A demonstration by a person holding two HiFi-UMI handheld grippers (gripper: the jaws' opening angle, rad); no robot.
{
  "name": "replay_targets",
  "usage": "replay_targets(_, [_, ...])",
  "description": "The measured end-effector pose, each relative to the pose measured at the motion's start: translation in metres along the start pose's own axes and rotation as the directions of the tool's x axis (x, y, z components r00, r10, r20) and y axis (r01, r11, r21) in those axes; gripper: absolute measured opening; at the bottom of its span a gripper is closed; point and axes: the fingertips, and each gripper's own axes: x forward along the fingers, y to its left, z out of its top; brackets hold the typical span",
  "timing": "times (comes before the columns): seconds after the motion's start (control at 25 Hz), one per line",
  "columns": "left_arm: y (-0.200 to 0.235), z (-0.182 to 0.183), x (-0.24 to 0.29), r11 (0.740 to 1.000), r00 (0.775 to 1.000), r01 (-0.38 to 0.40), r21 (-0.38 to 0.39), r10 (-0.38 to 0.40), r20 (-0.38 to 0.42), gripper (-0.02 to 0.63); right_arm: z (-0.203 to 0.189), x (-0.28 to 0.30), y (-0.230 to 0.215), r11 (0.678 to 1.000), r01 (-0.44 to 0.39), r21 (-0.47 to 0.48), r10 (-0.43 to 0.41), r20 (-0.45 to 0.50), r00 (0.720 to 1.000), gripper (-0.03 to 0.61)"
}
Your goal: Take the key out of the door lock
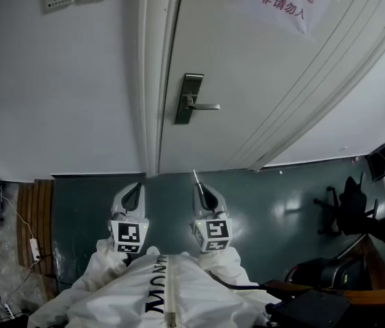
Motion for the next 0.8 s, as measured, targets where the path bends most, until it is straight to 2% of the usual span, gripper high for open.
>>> replay_targets(0.4, [-0.032, 0.007, -0.015, 0.999, 0.999, -0.034, 0.022, 0.034, -0.015, 0.0, -0.009, -0.021, -0.01, 0.998, -0.056, 0.014, 0.056, 0.002, 0.998, 0.023])
replay_targets(0.8, [-0.053, 0.014, -0.021, 0.999, 0.999, -0.036, 0.035, 0.037, -0.008, 0.0, -0.006, -0.041, -0.02, 0.998, -0.059, 0.003, 0.058, 0.021, 0.998, 0.023])
